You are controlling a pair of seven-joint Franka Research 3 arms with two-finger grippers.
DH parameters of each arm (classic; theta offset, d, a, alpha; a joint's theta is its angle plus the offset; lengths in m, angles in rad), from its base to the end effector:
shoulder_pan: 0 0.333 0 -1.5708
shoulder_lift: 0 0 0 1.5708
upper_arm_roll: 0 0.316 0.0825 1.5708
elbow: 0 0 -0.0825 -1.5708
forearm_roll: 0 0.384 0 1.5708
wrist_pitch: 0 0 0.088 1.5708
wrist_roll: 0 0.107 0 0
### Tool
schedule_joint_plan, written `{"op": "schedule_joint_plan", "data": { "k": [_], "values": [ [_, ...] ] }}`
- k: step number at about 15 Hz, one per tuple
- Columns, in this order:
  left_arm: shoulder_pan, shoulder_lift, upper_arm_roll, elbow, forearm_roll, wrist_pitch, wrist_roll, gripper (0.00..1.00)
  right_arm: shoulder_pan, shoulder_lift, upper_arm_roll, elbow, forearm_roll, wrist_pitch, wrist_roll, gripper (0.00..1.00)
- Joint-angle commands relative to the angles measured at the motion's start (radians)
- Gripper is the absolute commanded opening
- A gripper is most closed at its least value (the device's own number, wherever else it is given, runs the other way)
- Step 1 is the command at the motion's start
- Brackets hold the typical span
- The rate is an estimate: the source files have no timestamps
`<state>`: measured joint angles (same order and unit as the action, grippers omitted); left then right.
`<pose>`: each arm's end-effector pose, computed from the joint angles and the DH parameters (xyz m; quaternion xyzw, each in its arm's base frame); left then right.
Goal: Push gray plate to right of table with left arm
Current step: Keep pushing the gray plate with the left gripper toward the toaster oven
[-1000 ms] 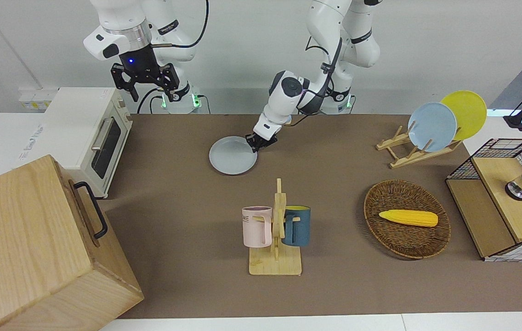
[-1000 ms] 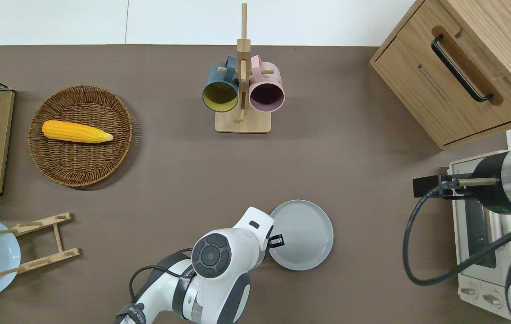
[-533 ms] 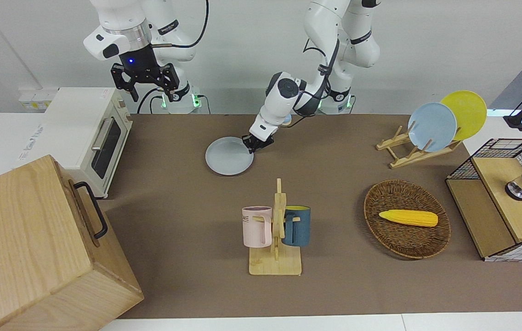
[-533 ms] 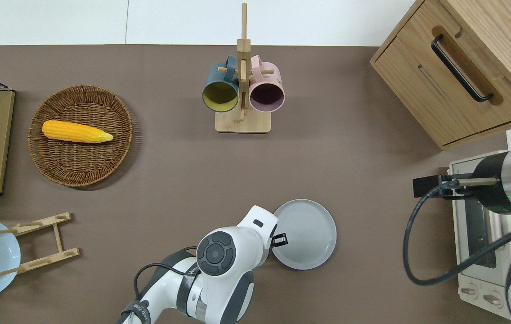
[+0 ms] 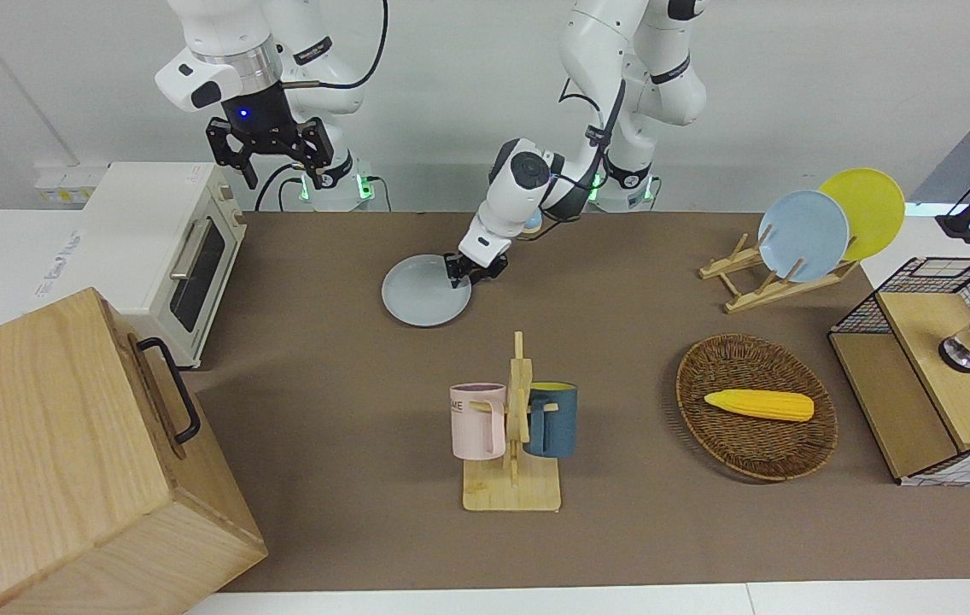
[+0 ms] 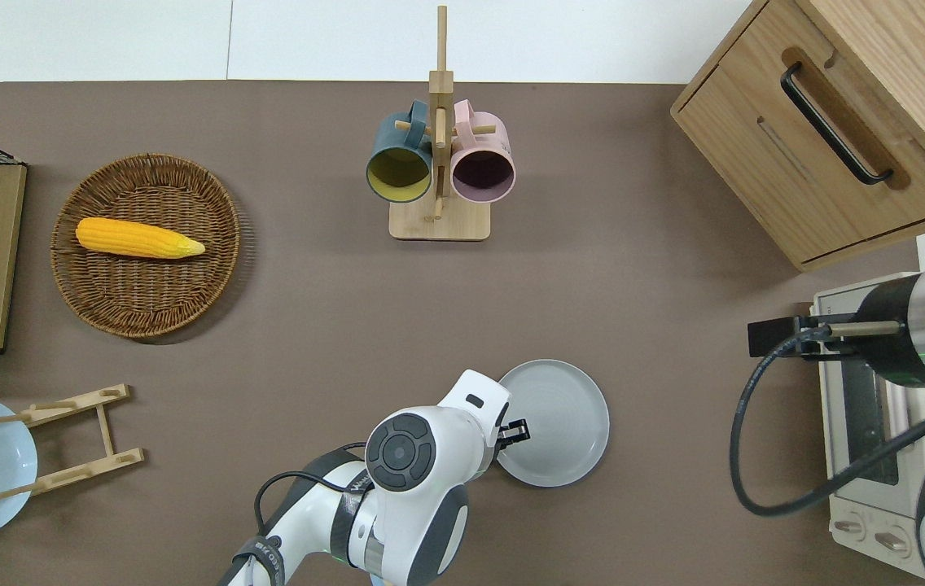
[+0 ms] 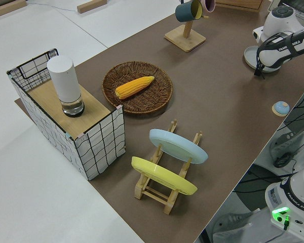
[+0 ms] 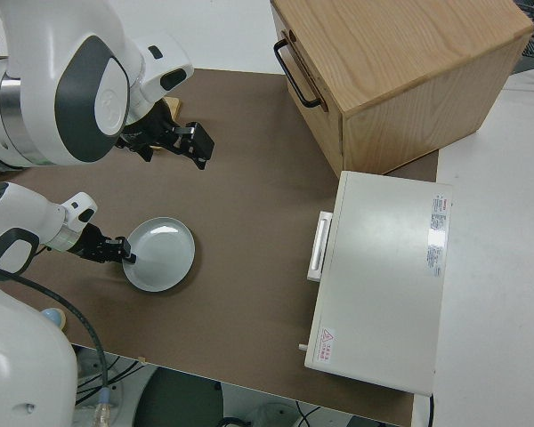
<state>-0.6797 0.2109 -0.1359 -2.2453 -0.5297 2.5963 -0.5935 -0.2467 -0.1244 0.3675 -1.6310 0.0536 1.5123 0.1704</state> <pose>0.3871 -0.3962 0.2851 0.9782 0.1083 -0.0567 0.1681 0.5059 0.0805 0.6526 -0.9997 0.0246 0.0019 0.0042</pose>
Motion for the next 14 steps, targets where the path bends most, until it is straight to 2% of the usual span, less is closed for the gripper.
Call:
{"op": "schedule_joint_plan", "data": {
  "k": [1, 2, 3, 4, 5, 10, 11, 12, 14],
  "values": [
    [0.052, -0.036, -0.027, 0.009, -0.024, -0.080, 0.008, 0.59, -0.029, -0.027, 0.016, -0.027, 0.022, 0.000, 0.011, 0.996],
    [0.060, -0.051, -0.027, 0.009, -0.024, -0.109, 0.009, 0.66, -0.029, -0.027, 0.016, -0.027, 0.022, 0.000, 0.011, 0.996],
    [0.071, -0.074, -0.027, 0.009, -0.024, -0.142, 0.009, 0.78, -0.029, -0.027, 0.016, -0.027, 0.022, 0.000, 0.011, 0.996],
    [0.075, -0.088, -0.027, 0.009, -0.024, -0.165, 0.011, 0.94, -0.029, -0.027, 0.016, -0.027, 0.022, 0.000, 0.012, 0.996],
    [0.080, -0.102, -0.024, 0.009, -0.024, -0.191, 0.017, 0.98, -0.029, -0.027, 0.016, -0.027, 0.022, 0.000, 0.011, 0.996],
    [0.144, -0.166, -0.001, 0.018, -0.007, -0.327, 0.079, 0.98, -0.029, -0.027, 0.016, -0.027, 0.022, 0.000, 0.011, 0.996],
    [0.153, -0.182, 0.018, 0.024, 0.000, -0.362, 0.104, 0.99, -0.029, -0.027, 0.016, -0.027, 0.022, 0.000, 0.011, 0.996],
    [0.167, -0.198, 0.053, 0.039, 0.031, -0.425, 0.136, 0.99, -0.029, -0.027, 0.016, -0.027, 0.022, 0.000, 0.011, 0.996],
    [0.186, -0.206, 0.094, 0.085, 0.104, -0.529, 0.167, 0.99, -0.029, -0.027, 0.016, -0.027, 0.022, 0.000, 0.011, 0.996]
  ]
}}
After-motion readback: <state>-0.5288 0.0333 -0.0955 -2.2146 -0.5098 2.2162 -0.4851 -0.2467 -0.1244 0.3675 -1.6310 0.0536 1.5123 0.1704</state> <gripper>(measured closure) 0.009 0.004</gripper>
